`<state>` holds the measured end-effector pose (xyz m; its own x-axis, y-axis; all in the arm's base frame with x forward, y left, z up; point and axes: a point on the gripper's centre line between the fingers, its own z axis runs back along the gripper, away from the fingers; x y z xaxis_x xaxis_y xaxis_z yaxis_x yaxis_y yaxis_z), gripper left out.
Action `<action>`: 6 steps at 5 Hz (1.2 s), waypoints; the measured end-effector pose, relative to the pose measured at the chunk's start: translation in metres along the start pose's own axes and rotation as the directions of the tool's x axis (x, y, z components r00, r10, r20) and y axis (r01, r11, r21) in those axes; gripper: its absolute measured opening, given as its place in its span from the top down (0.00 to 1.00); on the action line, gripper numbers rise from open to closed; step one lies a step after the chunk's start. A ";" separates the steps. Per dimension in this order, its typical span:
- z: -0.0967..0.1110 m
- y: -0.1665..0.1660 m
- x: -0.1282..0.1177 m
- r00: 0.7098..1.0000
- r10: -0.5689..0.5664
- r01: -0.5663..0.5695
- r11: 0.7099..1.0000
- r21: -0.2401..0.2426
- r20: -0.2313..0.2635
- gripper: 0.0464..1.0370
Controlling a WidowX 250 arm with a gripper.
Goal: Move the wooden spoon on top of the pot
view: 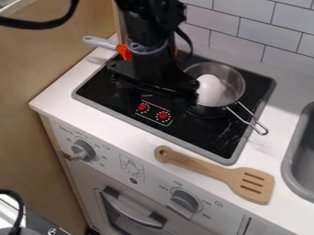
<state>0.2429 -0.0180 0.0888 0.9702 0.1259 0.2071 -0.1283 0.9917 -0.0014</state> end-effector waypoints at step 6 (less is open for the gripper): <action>0.011 0.026 -0.023 0.876 0.438 -0.475 0.855 0.210 0.200 0.04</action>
<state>0.2147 0.0046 0.0949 0.7530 0.5397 0.3764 -0.6137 0.7825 0.1058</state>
